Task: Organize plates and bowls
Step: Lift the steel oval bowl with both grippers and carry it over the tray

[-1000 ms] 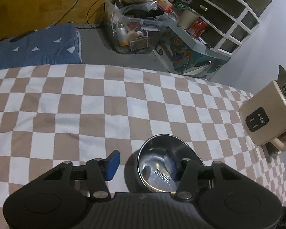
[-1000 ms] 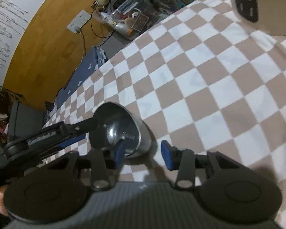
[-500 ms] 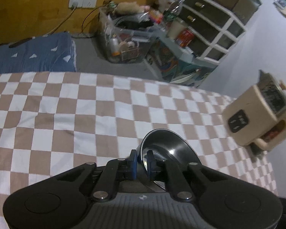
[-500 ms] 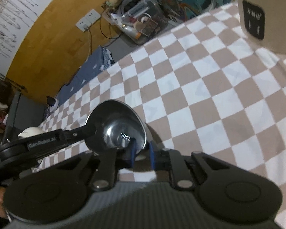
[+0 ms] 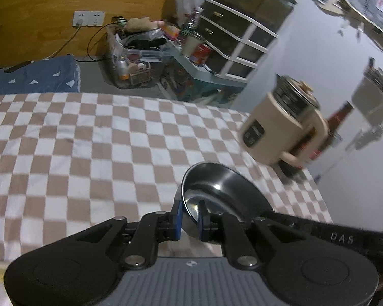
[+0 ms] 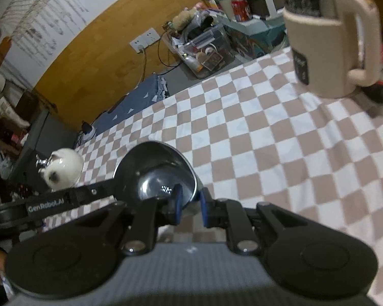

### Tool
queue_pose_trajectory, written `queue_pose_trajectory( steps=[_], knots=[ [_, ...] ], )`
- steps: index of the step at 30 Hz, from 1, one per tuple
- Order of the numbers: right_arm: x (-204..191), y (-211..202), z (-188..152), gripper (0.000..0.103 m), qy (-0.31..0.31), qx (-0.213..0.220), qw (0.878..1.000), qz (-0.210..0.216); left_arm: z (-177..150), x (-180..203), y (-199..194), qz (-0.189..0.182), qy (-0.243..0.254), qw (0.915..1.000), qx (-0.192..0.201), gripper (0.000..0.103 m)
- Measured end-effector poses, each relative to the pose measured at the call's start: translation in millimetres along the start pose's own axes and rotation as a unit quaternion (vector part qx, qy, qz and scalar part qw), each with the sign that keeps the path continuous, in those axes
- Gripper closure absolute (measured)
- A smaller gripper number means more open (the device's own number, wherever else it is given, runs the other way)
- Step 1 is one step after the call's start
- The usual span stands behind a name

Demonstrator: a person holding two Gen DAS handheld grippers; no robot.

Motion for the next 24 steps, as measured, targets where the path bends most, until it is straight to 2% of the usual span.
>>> queue_pose_trajectory(
  steps=[9,15,24],
  knots=[
    [17,-51,-32,0.085,-0.025,-0.012,1.000,0.005,-56,35,-30,-0.013,-0.002,0.9994,-0.031,0.088],
    [26,-64,-51,0.085,-0.018,-0.032,0.999,-0.003,-92,39,-34,-0.009,-0.008,0.9982,-0.059,0.083],
    [26,-73,-73,0.085,-0.052,-0.065,0.997,-0.002,-112,31,-31,0.008,-0.027,0.9969,-0.073,0.083]
  ],
)
Point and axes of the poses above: each gripper's, at about its wrist camera, not at the fingertips, and y roughly the way its jaws point, x to its right, z to its top, the point moved 10 cm from there along y, roughly the way its jaws point, and after that the axes turned 14 degrees about x, right-handed, at the moved point
